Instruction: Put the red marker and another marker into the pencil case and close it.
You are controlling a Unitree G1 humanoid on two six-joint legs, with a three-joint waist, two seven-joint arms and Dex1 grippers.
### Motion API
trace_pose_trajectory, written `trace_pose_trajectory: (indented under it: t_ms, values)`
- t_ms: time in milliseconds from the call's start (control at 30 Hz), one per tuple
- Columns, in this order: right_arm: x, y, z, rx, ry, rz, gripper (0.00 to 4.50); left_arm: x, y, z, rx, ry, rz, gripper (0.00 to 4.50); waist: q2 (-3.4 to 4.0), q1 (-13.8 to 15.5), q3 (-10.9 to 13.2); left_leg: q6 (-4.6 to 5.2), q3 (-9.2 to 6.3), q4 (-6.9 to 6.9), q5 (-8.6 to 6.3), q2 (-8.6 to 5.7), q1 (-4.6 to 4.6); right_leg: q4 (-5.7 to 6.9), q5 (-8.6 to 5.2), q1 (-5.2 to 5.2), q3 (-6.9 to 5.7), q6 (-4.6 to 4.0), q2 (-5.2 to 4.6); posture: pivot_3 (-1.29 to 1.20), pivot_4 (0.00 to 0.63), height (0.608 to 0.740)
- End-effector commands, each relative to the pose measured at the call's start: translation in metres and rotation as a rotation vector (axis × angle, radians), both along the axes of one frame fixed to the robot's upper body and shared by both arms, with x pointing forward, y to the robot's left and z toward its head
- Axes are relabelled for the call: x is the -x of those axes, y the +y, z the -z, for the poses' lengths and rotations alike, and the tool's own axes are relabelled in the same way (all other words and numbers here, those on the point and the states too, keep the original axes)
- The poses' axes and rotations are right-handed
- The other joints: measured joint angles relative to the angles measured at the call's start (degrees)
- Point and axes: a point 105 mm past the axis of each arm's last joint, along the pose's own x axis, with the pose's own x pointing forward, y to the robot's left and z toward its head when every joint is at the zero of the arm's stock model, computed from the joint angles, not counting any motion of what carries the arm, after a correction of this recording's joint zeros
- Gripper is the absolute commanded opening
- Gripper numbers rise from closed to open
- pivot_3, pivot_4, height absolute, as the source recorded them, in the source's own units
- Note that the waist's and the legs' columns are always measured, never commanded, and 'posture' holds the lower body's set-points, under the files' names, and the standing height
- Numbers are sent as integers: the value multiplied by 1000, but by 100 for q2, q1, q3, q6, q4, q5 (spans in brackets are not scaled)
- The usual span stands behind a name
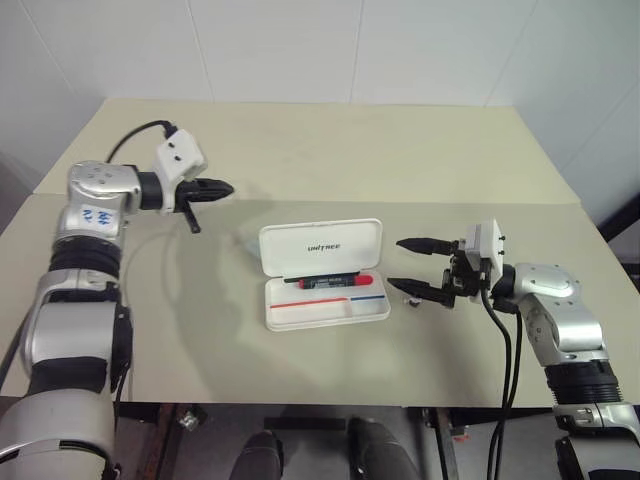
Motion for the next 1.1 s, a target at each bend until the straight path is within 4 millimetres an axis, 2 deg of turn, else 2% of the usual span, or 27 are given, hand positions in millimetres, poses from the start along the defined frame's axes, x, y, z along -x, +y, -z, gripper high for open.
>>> trace_pose_trajectory:
  t_ms: [33,100,367,400,833,1100]
  values:
    - [2,-1,-5,-1,-26,-4,4500,-1,-13,-3,-4,59,44,965,0,-5,0,0,0,-2,0,0,-2,-4,0,-1,0,0,0,0,150,740]
    - [4,-3,-4,0,-27,6,4500,0,-22,6,-34,110,86,1675,0,0,0,1,0,-3,-1,0,-6,-9,-1,-1,0,1,-1,0,150,740]
    - [10,-12,-5,3,-33,51,4500,1,-27,35,-159,216,97,4313,0,-64,0,2,0,-7,-1,0,-11,-8,-2,-9,0,2,-1,0,150,740]
    - [10,-12,-5,3,-33,56,4500,2,-28,38,-172,229,106,4456,0,-66,0,2,0,-6,-1,-1,-10,-6,-2,-9,1,2,-1,0,150,740]
    - [16,-17,-4,3,-36,83,4500,-3,-41,48,-307,213,117,4456,0,-82,0,2,-1,-5,-1,-1,-10,-6,-2,-9,1,3,-1,0,150,740]
    - [20,-19,-2,1,-34,98,4500,11,-37,54,-395,276,226,4456,0,-97,0,2,-1,-5,-1,-1,-9,-4,-2,-8,1,3,-1,0,150,740]
